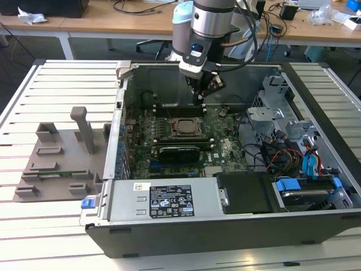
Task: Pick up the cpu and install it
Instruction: 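Install the first cpu locking lever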
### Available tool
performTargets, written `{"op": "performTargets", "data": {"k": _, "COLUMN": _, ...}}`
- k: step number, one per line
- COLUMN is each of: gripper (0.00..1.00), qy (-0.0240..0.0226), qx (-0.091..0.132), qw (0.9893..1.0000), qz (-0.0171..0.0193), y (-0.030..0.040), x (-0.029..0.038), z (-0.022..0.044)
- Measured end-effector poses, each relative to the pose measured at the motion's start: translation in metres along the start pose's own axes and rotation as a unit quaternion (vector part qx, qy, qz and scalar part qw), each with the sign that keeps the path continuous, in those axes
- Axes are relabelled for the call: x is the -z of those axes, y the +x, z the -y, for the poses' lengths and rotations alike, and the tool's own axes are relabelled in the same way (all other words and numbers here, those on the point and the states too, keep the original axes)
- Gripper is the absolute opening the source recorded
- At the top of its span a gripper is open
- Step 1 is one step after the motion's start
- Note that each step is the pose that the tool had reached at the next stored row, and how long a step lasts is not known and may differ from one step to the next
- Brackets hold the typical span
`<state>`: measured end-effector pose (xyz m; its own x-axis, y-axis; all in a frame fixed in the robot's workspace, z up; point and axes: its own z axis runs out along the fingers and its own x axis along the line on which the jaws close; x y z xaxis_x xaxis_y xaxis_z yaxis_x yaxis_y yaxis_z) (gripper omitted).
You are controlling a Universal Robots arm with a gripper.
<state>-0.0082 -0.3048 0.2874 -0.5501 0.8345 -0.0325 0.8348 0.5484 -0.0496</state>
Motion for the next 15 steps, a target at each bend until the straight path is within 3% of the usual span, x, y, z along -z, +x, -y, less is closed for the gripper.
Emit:
{"op": "performTargets", "data": {"k": 3, "gripper": 0.11, "qy": -0.0008, "qx": 0.023, "qw": 0.9997, "qz": 0.0011, "y": 0.0, "x": 0.0, "z": 0.0}}
{"op": "performTargets", "data": {"k": 8, "gripper": 0.11, "qy": -0.0023, "qx": 0.068, "qw": 0.9977, "qz": 0.0034, "y": 0.0, "x": 0.0, "z": 0.0}}
{"op": "performTargets", "data": {"k": 11, "gripper": 0.11, "qy": -0.0033, "qx": 0.1, "qw": 0.995, "qz": 0.0049, "y": 0.0, "x": 0.0, "z": 0.0}}
{"op": "performTargets", "data": {"k": 15, "gripper": 0.11, "qy": -0.0041, "qx": 0.123, "qw": 0.9923, "qz": 0.0061, "y": 0.0, "x": -0.0001, "z": 0.0}}
